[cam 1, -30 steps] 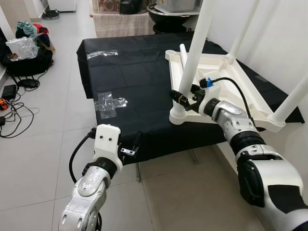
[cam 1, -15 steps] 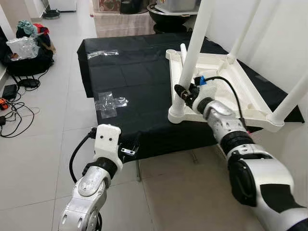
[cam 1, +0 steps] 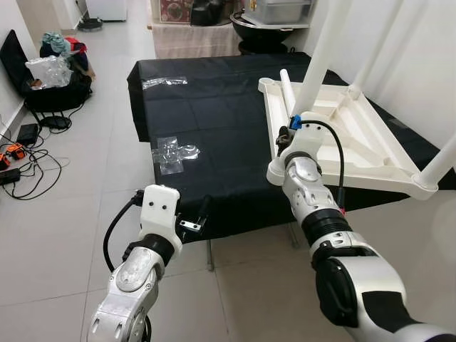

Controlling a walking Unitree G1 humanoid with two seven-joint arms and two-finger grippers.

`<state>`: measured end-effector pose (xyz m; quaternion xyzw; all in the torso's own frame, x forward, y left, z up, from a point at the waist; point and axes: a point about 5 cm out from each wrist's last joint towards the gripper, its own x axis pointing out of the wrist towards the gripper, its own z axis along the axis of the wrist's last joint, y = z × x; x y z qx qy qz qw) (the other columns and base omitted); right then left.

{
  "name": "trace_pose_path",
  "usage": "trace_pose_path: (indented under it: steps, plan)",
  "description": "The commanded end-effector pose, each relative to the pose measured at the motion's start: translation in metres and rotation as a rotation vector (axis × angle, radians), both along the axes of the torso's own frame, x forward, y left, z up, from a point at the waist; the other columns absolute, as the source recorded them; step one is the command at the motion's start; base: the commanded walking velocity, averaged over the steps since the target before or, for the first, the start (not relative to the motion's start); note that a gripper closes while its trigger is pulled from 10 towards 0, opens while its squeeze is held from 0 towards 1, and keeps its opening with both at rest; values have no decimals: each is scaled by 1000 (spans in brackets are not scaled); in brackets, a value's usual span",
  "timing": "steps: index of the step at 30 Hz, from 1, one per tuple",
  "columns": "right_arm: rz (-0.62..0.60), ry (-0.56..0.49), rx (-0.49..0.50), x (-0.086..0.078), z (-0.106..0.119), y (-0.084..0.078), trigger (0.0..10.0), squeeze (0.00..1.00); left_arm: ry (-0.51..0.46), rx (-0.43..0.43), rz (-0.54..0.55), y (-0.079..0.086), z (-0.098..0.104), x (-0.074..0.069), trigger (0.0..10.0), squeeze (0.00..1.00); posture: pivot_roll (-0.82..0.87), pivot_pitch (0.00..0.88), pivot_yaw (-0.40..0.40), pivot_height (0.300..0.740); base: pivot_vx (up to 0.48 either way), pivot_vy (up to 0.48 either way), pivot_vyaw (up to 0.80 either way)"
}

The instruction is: Building children table

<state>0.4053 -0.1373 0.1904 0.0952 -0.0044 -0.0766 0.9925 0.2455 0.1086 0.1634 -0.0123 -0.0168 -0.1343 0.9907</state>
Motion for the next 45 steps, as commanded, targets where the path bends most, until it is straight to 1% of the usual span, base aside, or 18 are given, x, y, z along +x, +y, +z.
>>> trace_pose_path:
  steps: [1,6,7,11,12,13,15,16,18,20,21,23,25,31,37,38,40,45]
  plan:
    - [87,-44,37,1,9,12,10000,1000,20,-1,1,-1,-5,-1,10000,0,63,19,-98,740,0,0,0]
    - [147,-93,35,1,15,21,10000,1000,21,-2,0,-2,-5,-1,10000,0,59,26,-100,740,0,0,0]
    - [230,-160,17,0,26,28,10000,0,21,-3,0,-2,-4,-1,10000,0,60,28,-98,740,0,0,0]
    - [267,-181,-14,0,29,28,10000,0,21,-2,2,-2,-4,0,10000,0,60,28,-99,740,0,0,0]
    - [319,-174,-18,1,30,26,10000,0,21,-3,3,-2,-4,0,10000,0,59,30,-100,740,0,0,0]
    - [468,-138,-18,3,28,18,10000,0,22,-6,3,-2,-4,0,10000,0,59,31,-100,740,0,0,0]
    - [468,-138,-18,3,28,18,10000,0,22,-6,3,-2,-4,0,10000,0,59,31,-100,740,0,0,0]
    - [553,-126,-34,3,26,14,10000,0,22,-4,4,-2,-4,0,10000,0,60,32,-100,740,0,0,0]
    - [553,-126,-34,3,26,14,10000,0,22,-4,4,-2,-4,0,10000,0,60,32,-100,740,0,0,0]
    - [729,-109,-74,-1,22,8,10000,0,20,-4,6,-1,-4,0,10000,0,62,35,-103,740,0,0,0]
    - [729,-109,-74,-1,22,8,10000,0,20,-4,6,-1,-4,0,10000,0,62,35,-103,740,0,0,0]
    - [874,-101,-86,-4,21,8,10000,0,20,-4,5,-2,-3,0,10000,0,63,38,-103,740,0,0,0]
    - [911,-104,-88,-5,21,8,10000,0,20,-4,5,-2,-3,0,10000,0,68,40,-107,740,0,0,0]
    - [954,-105,-128,-2,29,25,10000,0,14,-9,8,-2,-1,-3,10000,0,79,54,-116,740,0,0,0]
    - [917,-88,-172,2,33,33,10000,0,15,-21,-5,-5,1,-9,10000,0,93,84,-129,740,0,0,0]
    - [880,-61,-216,4,33,33,10000,0,17,-25,-9,-6,2,-12,10000,0,96,93,-130,740,0,0,0]
    - [880,-61,-216,4,33,33,10000,0,17,-25,-9,-6,2,-12,10000,0,96,93,-130,740,0,0,0]
    - [801,-48,-303,7,33,25,10000,0,29,-31,-8,-6,0,-16,10000,0,86,103,-132,740,0,0,0]
